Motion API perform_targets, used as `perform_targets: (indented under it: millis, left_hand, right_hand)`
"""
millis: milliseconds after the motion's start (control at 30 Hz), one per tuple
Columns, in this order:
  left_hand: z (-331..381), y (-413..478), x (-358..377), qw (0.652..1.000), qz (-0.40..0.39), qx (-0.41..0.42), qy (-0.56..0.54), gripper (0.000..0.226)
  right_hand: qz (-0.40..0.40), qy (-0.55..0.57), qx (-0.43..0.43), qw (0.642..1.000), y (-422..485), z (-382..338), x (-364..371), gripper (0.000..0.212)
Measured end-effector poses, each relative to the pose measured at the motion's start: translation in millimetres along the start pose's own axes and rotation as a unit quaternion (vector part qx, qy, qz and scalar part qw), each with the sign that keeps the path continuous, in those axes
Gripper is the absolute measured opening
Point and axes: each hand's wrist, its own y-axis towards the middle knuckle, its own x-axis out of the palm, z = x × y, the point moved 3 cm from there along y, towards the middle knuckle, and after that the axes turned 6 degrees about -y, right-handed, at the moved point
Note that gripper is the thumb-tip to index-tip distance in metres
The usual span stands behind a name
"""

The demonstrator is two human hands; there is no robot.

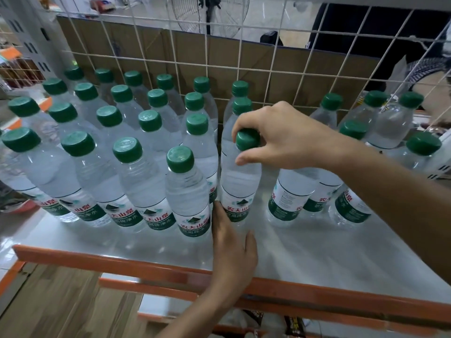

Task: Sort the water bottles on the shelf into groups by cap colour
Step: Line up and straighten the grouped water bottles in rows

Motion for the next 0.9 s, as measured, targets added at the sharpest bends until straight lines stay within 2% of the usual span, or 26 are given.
perform_targets:
  millis: [133, 267, 533, 667, 733, 800, 900]
  left_hand:
    - [0.3, -16.2, 2.9, 1.000, -0.022, -0.013, 0.018, 0.083]
    - [0.5, -13.9, 1.2, 0.999, -0.001, -0.016, 0.035, 0.080]
    - [3.5, -11.2, 4.7, 0.995, -0.059, -0.008, 0.084, 0.080]
    - [2.0, -10.4, 4.3, 0.993, -0.069, -0.012, 0.095, 0.082]
    - [1.0, -11.7, 4.2, 0.993, -0.067, -0.014, 0.097, 0.083]
    - [1.0, -13.9, 5.1, 0.994, -0.060, -0.003, 0.088, 0.085]
    - [1.4, -17.3, 7.3, 0.997, -0.048, 0.015, 0.066, 0.082]
  right_hand:
    - [0.020, 0.006, 0.006, 1.000, 5.5, 2.6, 0.6, 0.036]
    - [0.037, -0.010, 0.012, 0.999, 11.9, -0.8, 3.8, 0.037]
    - [0.077, -0.023, 0.044, 0.996, 10.0, -0.7, 12.4, 0.044]
    - [0.051, 0.012, 0.042, 0.998, -4.5, 3.0, 11.9, 0.064]
    - [0.075, -0.040, 0.058, 0.995, -18.3, 10.0, 3.8, 0.066]
    - [0.085, -0.131, 0.081, 0.984, -33.0, 16.8, -5.0, 0.060]
    - [0.037, -0.190, 0.125, 0.973, -46.8, 19.6, -8.7, 0.053]
